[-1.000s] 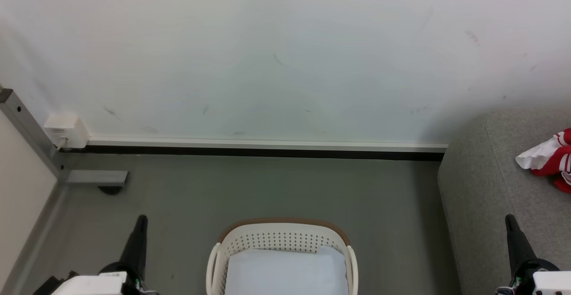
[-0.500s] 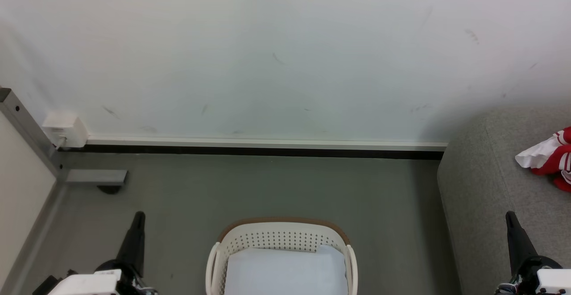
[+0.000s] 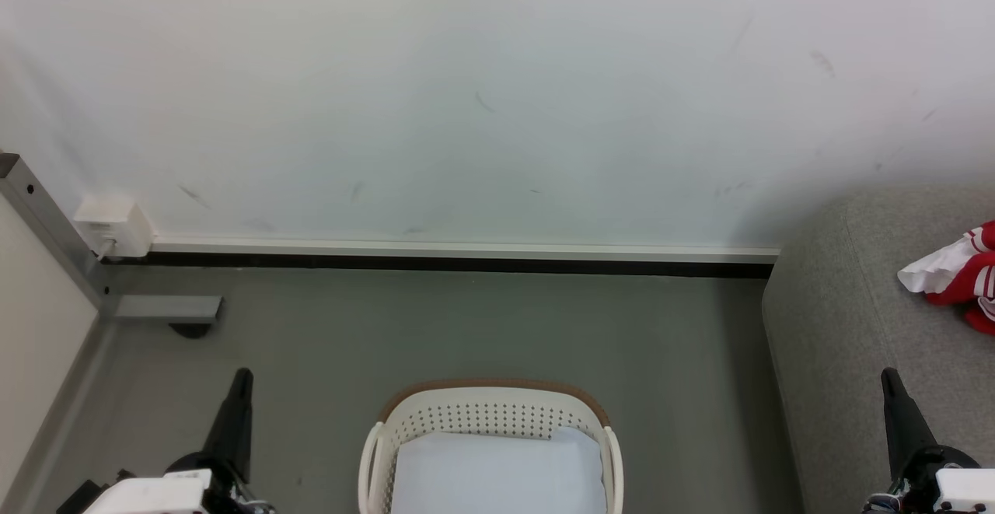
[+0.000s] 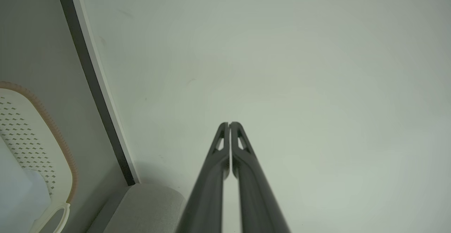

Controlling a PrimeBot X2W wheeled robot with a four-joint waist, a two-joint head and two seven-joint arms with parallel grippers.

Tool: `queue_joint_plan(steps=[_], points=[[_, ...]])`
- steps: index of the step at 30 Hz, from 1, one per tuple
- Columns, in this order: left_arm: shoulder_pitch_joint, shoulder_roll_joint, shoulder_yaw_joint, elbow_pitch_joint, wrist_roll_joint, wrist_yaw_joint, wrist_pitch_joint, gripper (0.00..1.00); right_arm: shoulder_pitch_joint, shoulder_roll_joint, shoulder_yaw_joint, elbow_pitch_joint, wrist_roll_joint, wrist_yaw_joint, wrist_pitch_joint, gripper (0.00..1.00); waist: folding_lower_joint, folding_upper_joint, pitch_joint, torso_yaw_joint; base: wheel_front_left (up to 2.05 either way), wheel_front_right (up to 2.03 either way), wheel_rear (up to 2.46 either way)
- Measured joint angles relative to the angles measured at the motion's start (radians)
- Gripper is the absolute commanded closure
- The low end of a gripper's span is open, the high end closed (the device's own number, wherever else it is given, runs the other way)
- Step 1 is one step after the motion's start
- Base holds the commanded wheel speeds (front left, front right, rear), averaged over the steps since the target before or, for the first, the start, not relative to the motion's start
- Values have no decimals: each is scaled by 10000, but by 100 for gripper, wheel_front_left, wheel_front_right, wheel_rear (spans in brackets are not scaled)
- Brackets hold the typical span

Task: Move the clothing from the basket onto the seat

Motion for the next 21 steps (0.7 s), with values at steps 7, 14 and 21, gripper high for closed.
queue_joint_plan(steps=[7, 14, 21], points=[[0, 0, 0, 0, 0, 0, 0, 100, -1, 0, 0, 0, 0, 0, 0, 100, 1, 0, 0, 0, 0, 0, 0], [0, 0, 0, 0, -2, 0, 0, 100, -1, -2, 0, -2, 0, 0, 0, 100, 0, 0, 0, 0, 0, 0, 0], [-1, 0, 0, 0, -2, 0, 0, 100, -1, -2, 0, -2, 0, 0, 0, 100, 0, 0, 0, 0, 0, 0, 0]])
